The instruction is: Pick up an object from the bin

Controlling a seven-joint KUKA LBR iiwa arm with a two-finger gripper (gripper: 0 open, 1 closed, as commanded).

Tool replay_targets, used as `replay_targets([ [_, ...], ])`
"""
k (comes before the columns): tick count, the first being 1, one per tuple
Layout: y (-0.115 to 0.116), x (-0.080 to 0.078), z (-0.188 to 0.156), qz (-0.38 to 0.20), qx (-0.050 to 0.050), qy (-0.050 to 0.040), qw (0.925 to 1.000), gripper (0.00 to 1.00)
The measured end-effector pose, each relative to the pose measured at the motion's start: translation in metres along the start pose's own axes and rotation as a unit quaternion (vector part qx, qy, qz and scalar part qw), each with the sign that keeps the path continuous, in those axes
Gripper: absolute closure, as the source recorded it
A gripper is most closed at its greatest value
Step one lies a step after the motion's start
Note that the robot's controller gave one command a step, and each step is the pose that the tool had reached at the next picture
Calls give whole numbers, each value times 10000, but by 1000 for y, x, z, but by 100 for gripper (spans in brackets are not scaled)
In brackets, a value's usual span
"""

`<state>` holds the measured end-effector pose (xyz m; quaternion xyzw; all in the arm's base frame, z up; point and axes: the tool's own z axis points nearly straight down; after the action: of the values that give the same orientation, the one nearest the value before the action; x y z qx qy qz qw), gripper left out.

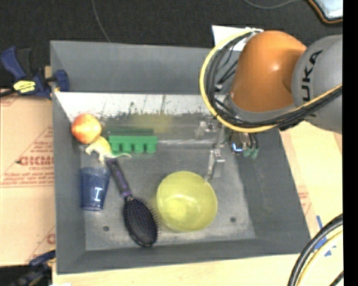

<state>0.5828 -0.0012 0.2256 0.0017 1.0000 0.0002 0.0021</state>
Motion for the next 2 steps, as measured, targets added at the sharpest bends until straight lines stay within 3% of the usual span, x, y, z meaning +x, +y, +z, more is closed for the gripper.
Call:
replay_targets([
  [1, 0, 0, 0, 0, 0, 0, 10000, 0],
  [2, -31, 48, 70, -371, 2, -5, 9993, 0],
])
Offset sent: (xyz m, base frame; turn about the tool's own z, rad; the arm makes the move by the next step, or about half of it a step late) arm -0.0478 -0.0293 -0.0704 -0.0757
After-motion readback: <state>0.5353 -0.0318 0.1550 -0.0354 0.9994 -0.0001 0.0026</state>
